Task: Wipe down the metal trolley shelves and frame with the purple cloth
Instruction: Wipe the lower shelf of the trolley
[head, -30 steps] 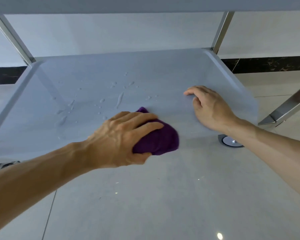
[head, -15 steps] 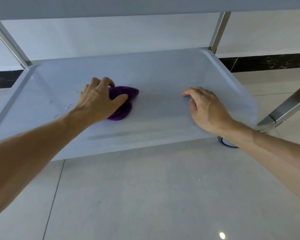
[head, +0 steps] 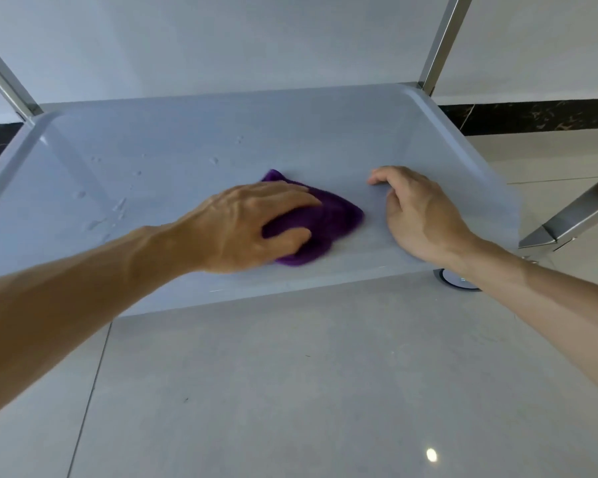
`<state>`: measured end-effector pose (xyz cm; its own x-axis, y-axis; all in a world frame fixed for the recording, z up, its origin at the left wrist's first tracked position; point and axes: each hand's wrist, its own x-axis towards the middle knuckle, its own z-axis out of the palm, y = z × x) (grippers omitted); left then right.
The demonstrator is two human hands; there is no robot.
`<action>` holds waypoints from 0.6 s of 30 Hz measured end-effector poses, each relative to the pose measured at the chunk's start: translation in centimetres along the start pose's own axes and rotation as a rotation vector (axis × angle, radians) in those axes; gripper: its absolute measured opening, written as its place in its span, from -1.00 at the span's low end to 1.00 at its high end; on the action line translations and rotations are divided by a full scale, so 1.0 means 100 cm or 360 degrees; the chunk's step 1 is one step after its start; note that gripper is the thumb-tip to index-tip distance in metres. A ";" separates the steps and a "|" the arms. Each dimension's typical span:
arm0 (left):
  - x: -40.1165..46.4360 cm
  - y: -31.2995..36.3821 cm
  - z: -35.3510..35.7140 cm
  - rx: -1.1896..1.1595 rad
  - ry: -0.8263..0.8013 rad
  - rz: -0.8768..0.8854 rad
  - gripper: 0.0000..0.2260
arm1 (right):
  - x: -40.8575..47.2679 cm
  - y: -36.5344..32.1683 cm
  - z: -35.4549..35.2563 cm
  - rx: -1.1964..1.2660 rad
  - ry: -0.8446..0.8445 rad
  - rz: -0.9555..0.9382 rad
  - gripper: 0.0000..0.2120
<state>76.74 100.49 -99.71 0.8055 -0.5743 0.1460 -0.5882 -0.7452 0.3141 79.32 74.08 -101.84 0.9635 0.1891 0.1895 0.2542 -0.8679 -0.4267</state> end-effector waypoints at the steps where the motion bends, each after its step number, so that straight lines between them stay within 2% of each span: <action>1: 0.002 -0.012 -0.003 0.0026 0.0047 -0.0096 -0.56 | 0.000 -0.001 0.000 -0.0006 -0.0002 0.0006 -0.61; 5: 0.026 -0.040 -0.007 0.0018 0.0092 -0.0635 -0.62 | 0.001 -0.004 -0.001 -0.0042 -0.0002 0.0001 -0.63; 7: 0.036 -0.030 -0.001 0.0052 0.0102 -0.0680 -0.65 | 0.001 -0.005 -0.001 -0.0061 0.0004 -0.0006 -0.64; 9: 0.040 -0.008 0.005 0.0057 0.0070 -0.0565 -0.63 | 0.001 -0.006 -0.001 -0.0077 -0.0003 -0.0009 -0.63; 12: 0.032 0.034 0.020 0.0128 0.0056 -0.0210 -0.50 | 0.001 -0.006 -0.002 -0.0088 -0.0016 -0.0034 -0.62; 14: 0.021 0.053 0.028 0.0153 0.0075 -0.0066 -0.48 | 0.001 -0.005 -0.003 -0.0084 -0.0021 -0.0027 -0.61; 18: 0.006 0.037 0.020 0.0194 0.0060 0.0080 -0.52 | -0.002 -0.001 -0.005 -0.0038 -0.0035 -0.0017 -0.61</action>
<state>74.90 96.64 -100.37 0.7756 -0.6006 0.1945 -0.6304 -0.7527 0.1897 79.09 73.89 -101.40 0.9624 0.2083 0.1744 0.2628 -0.8766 -0.4032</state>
